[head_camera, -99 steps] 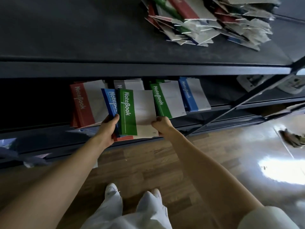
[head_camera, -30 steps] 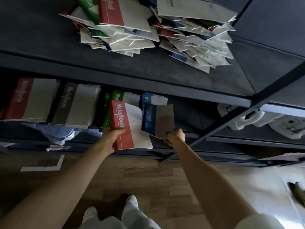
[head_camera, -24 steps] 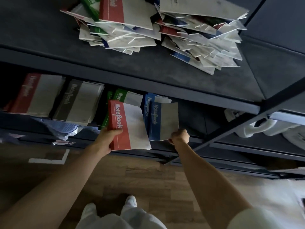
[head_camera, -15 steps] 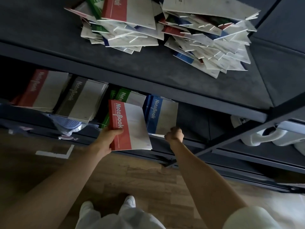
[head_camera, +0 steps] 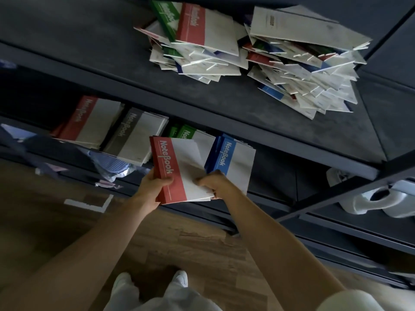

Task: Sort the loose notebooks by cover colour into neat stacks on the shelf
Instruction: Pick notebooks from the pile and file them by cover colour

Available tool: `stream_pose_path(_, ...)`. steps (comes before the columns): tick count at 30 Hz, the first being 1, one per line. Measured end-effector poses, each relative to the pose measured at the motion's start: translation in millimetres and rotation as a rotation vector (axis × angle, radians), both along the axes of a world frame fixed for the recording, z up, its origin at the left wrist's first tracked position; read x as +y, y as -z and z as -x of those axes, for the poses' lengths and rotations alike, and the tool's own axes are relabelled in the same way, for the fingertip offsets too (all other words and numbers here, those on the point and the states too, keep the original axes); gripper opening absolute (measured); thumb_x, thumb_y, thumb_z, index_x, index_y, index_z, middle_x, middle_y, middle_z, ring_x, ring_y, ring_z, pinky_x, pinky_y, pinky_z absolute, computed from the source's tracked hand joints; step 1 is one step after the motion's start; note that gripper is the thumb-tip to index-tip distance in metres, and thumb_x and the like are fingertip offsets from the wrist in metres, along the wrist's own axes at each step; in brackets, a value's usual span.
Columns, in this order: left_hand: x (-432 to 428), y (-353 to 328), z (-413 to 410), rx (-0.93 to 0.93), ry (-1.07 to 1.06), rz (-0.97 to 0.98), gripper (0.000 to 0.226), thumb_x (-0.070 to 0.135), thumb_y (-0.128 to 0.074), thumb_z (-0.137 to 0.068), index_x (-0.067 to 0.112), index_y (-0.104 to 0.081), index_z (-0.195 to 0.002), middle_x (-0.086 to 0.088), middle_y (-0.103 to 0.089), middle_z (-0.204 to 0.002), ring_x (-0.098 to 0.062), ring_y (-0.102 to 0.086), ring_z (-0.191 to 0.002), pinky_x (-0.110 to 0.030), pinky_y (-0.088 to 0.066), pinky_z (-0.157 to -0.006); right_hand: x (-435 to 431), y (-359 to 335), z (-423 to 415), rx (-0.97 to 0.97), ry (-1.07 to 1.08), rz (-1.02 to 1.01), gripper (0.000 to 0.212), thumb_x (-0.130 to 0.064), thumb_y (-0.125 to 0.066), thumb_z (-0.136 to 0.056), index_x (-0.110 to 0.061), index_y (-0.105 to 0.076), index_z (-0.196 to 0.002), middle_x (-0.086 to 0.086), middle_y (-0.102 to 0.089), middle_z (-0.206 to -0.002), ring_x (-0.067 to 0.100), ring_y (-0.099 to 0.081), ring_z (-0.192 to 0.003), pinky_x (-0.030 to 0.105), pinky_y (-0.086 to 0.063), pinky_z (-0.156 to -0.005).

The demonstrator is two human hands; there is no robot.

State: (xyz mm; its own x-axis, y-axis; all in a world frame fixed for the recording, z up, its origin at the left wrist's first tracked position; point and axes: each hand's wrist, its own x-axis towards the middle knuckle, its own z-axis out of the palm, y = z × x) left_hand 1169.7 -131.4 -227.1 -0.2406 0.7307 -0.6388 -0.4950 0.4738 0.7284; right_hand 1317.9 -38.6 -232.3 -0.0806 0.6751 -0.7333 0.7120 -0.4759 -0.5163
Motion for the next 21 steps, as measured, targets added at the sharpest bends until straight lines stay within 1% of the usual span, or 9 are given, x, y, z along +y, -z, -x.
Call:
stream_pose_path(1, -3.5, -1.0, 7.5, -0.009, -0.026, -0.009, 0.047, -0.003, -0.056, -0.088, 0.016, -0.047, -0.131, -0.008, -0.059, -0.115, -0.03, -0.055, -0.108, -0.044, -0.041, -0.087, -0.8, 2.9, 10.4, -0.025, -0.027, -0.058, 0.051, -0.03, -0.071, -0.081, 0.0, -0.049, -0.116, 0.007, -0.053, -0.09, 0.019, -0.055, -0.086, 0.031, -0.052, -0.075)
stream_pose_path(3, -10.8, -2.7, 25.1, -0.042, -0.072, -0.026, 0.043, 0.0, -0.054, -0.091, 0.014, -0.048, -0.131, -0.01, -0.058, -0.117, -0.029, -0.054, -0.106, -0.043, -0.041, -0.088, -5.2, 4.3, 31.2, -0.066, -0.087, -0.112, 0.051, -0.034, -0.069, -0.08, 0.002, -0.055, -0.114, 0.008, -0.057, -0.089, 0.019, -0.057, -0.079, 0.025, -0.049, -0.063)
stream_pose_path(5, -19.1, -4.8, 46.3, -0.059, -0.111, -0.034, 0.039, 0.004, -0.053, -0.092, 0.013, -0.048, -0.13, -0.011, -0.058, -0.118, -0.029, -0.055, -0.106, -0.043, -0.041, -0.087, -13.2, 4.6, 53.0, -0.033, -0.084, -0.13, 0.04, -0.027, -0.069, -0.08, 0.0, -0.059, -0.108, 0.007, -0.06, -0.08, 0.018, -0.058, -0.07, 0.024, -0.049, -0.057)
stream_pose_path(8, -32.5, -3.9, 84.6, -0.078, -0.114, -0.065, 0.032, 0.014, -0.05, -0.096, 0.016, -0.05, -0.128, -0.01, -0.06, -0.12, -0.028, -0.058, -0.106, -0.039, -0.045, -0.082, -29.7, 5.9, 90.3, 0.042, 0.002, -0.148, 0.04, -0.019, -0.067, -0.079, -0.004, -0.055, -0.114, 0.008, -0.064, -0.096, 0.02, -0.063, -0.082, 0.024, -0.052, -0.068)
stream_pose_path(10, -41.2, -6.0, 114.6, -0.103, -0.104, -0.096, 0.019, 0.014, -0.043, -0.099, 0.017, -0.055, -0.113, -0.009, -0.063, -0.109, -0.024, -0.06, -0.095, -0.034, -0.046, -0.073, -41.3, 7.4, 121.7, 0.089, 0.051, -0.163, 0.042, -0.016, -0.065, -0.079, -0.004, -0.053, -0.117, 0.009, -0.064, -0.105, 0.021, -0.063, -0.091, 0.025, -0.053, -0.073)
stream_pose_path(13, -54.0, -8.0, 171.0, -0.095, -0.085, -0.09, 0.021, 0.008, -0.039, -0.099, 0.017, -0.057, -0.103, -0.011, -0.063, -0.102, -0.024, -0.061, -0.092, -0.035, -0.047, -0.075, -55.7, 3.3, 174.5, 0.099, 0.091, -0.202, 0.031, -0.017, -0.063, -0.08, -0.003, -0.057, -0.107, 0.006, -0.065, -0.095, 0.02, -0.064, -0.085, 0.023, -0.05, -0.066)
stream_pose_path(16, -68.7, -10.5, 237.0, -0.044, -0.036, -0.113, 0.027, 0.007, -0.041, -0.098, 0.016, -0.055, -0.119, -0.015, -0.064, -0.111, -0.03, -0.06, -0.098, -0.039, -0.045, -0.078, -71.1, -9.6, 229.9, 0.172, 0.176, -0.144, 0.025, -0.02, -0.063, -0.084, -0.005, -0.057, -0.102, 0.001, -0.06, -0.086, 0.018, -0.06, -0.085, 0.026, -0.049, -0.072)
stream_pose_path(19, -83.3, -13.8, 294.5, -0.038, -0.015, -0.156, 0.029, 0.006, -0.045, -0.097, 0.015, -0.052, -0.124, -0.015, -0.064, -0.111, -0.031, -0.061, -0.094, -0.041, -0.043, -0.077, -88.8, -15.6, 277.3, 0.327, 0.26, 0.02, 0.03, -0.015, -0.063, -0.088, -0.006, -0.056, -0.115, 0.008, -0.063, -0.108, 0.023, -0.059, -0.102, 0.034, -0.052, -0.082)
stream_pose_path(21, -91.1, -15.7, 320.1, -0.047, -0.053, -0.151, 0.032, 0.007, -0.047, -0.096, 0.015, -0.051, -0.127, -0.012, -0.064, -0.115, -0.031, -0.061, -0.102, -0.044, -0.046, -0.08, -104.5, -18.7, 300.0, 0.414, 0.244, 0.091, 0.033, -0.004, -0.058, -0.091, -0.004, -0.053, -0.123, 0.009, -0.062, -0.101, 0.024, -0.06, -0.093, 0.038, -0.053, -0.079)
